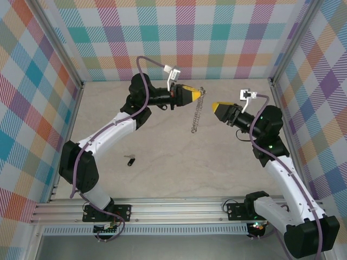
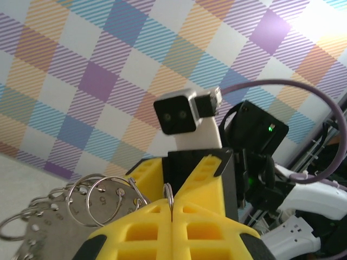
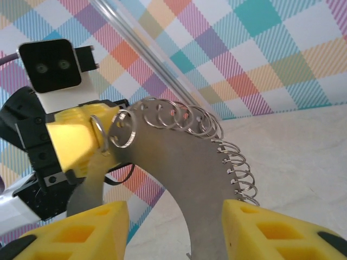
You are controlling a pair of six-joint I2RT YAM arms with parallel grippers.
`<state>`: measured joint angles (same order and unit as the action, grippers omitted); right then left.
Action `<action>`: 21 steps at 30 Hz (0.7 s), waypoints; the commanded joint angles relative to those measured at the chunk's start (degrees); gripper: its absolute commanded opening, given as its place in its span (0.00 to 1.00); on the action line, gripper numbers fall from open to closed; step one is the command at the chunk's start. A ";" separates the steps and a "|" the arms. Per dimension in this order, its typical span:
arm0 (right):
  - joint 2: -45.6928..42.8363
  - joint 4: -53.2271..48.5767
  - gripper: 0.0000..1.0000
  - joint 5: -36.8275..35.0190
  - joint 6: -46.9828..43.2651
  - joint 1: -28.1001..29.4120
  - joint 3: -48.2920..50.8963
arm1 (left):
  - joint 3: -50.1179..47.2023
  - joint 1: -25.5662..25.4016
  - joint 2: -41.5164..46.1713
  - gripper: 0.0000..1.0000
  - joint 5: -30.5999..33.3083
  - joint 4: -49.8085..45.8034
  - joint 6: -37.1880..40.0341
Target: Put the keys on the keyring
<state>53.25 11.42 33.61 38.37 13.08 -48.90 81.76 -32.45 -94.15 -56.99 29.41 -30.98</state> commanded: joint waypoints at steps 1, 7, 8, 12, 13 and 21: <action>1.09 1.08 0.48 6.18 -3.29 -0.16 -3.89 | 3.88 0.64 0.70 0.00 -3.41 -7.05 6.18; 4.06 2.17 0.44 11.75 -3.50 -0.42 -7.20 | 9.33 0.72 0.60 0.00 -6.91 -25.65 19.77; 4.58 2.41 0.43 12.47 -3.63 -0.52 -7.58 | 10.32 0.73 0.31 0.00 -7.48 -28.04 21.49; 7.09 4.71 0.39 15.97 -3.50 -1.19 -8.38 | 13.68 0.72 -1.27 0.00 -9.94 -35.50 26.02; 7.65 5.14 0.38 16.54 -3.28 -1.34 -8.55 | 14.30 0.72 -1.61 0.00 -10.24 -36.90 26.90; 10.48 8.79 0.39 19.06 -0.78 -1.66 -9.27 | 17.03 0.72 -3.46 0.00 -10.95 -42.85 31.14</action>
<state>63.24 16.14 49.80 36.82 11.64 -55.68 96.07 -32.12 -97.08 -65.65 -10.79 -2.96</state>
